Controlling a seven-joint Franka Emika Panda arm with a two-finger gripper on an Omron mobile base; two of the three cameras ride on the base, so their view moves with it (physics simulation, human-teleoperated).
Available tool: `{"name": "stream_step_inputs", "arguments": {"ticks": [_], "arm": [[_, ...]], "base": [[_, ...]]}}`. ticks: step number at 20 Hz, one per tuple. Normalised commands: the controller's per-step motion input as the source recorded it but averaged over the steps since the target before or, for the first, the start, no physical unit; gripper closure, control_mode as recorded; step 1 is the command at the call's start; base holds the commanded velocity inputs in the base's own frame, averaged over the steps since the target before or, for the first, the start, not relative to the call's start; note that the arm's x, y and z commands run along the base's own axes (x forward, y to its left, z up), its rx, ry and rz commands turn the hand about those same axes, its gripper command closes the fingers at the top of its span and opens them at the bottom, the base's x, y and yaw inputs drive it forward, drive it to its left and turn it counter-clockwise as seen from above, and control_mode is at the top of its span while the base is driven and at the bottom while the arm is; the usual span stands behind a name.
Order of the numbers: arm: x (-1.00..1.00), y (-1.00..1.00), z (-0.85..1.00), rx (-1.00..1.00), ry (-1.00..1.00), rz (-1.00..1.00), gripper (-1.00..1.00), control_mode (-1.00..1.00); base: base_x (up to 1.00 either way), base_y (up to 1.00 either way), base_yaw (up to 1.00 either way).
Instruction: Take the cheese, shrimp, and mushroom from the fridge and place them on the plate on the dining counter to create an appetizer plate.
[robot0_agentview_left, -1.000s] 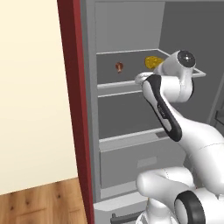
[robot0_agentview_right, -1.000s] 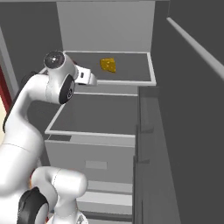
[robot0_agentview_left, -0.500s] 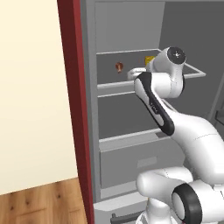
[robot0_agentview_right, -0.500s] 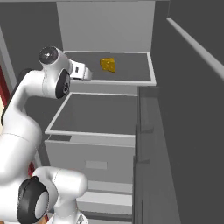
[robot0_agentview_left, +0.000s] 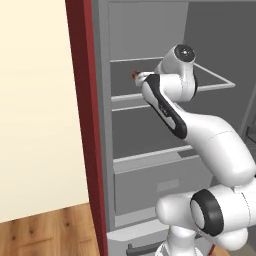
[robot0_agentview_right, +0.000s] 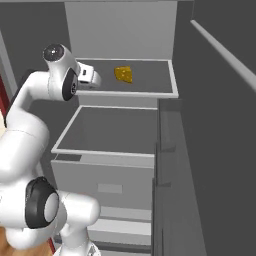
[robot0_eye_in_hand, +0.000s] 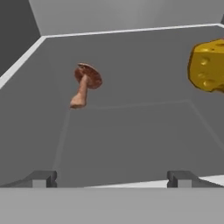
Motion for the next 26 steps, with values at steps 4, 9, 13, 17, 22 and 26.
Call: {"name": "stream_step_inputs", "arguments": {"ticks": [4,9,13,17,22,26], "arm": [[0.27,0.00,0.00,0.00,0.01,0.00,-1.00,-1.00],[0.15,0.01,0.00,0.00,0.01,0.00,-1.00,-1.00],[0.04,0.05,0.00,0.00,0.00,0.00,-1.00,-1.00],[0.18,0.14,0.00,0.00,0.00,0.00,-1.00,-1.00],[0.29,0.16,0.00,0.01,0.00,0.00,-1.00,-1.00],[0.38,0.18,-0.01,0.01,0.02,0.00,-1.00,-1.00]], "base": [[0.00,0.00,0.00],[0.00,0.00,0.00],[0.00,0.00,0.00],[0.00,0.00,0.00],[0.00,0.00,0.00],[0.00,0.00,0.00]]}}
